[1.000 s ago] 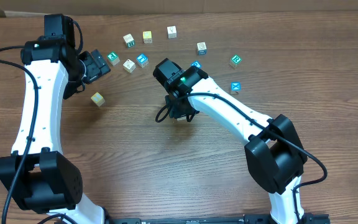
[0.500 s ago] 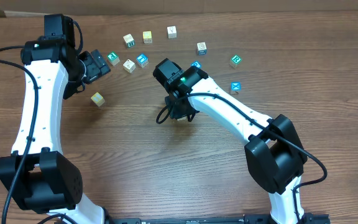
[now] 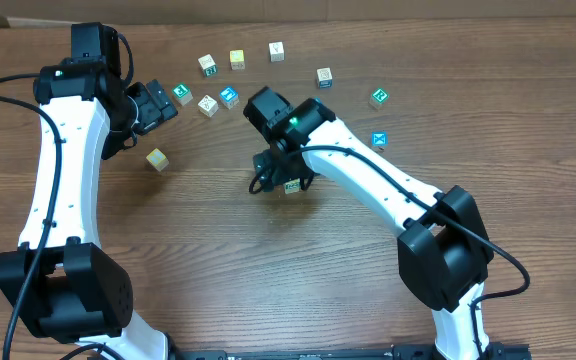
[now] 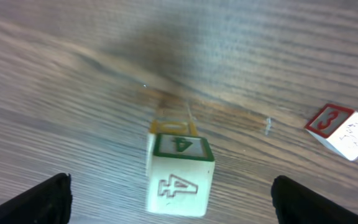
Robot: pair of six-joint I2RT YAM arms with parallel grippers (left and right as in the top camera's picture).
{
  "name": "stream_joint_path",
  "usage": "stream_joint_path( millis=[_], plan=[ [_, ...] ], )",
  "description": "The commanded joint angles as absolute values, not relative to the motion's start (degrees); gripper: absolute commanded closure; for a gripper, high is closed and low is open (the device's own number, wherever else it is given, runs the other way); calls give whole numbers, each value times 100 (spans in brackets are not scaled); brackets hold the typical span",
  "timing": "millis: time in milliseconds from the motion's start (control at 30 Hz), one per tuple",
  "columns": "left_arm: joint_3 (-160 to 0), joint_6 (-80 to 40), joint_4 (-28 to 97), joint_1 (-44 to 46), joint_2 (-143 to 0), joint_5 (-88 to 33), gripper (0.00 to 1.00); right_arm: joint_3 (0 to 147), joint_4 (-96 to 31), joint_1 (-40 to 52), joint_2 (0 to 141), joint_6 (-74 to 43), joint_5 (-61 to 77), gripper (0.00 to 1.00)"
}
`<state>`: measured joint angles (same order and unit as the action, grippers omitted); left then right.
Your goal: Form a tower
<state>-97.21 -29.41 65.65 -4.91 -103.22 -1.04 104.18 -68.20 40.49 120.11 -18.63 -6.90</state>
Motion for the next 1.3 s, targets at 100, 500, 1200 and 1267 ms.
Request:
stream_joint_path(
  millis=[100, 500, 1200, 1267],
  plan=[
    [-9723, -2829, 6578, -486, -10390, -67, 0, 10801, -7037, 4012, 11970, -1951, -438, 2],
    [-9723, -2829, 6578, -486, -10390, -67, 0, 9649, -6047, 3983, 11970, -2165, -443, 12],
    [-9723, -2829, 6578, -486, -10390, -67, 0, 9000, -5100, 3979, 11972, -2405, -779, 36],
    [-9723, -2829, 6580, -486, -10390, -67, 0, 9000, -5100, 3979, 11972, -2403, -838, 36]
  ],
)
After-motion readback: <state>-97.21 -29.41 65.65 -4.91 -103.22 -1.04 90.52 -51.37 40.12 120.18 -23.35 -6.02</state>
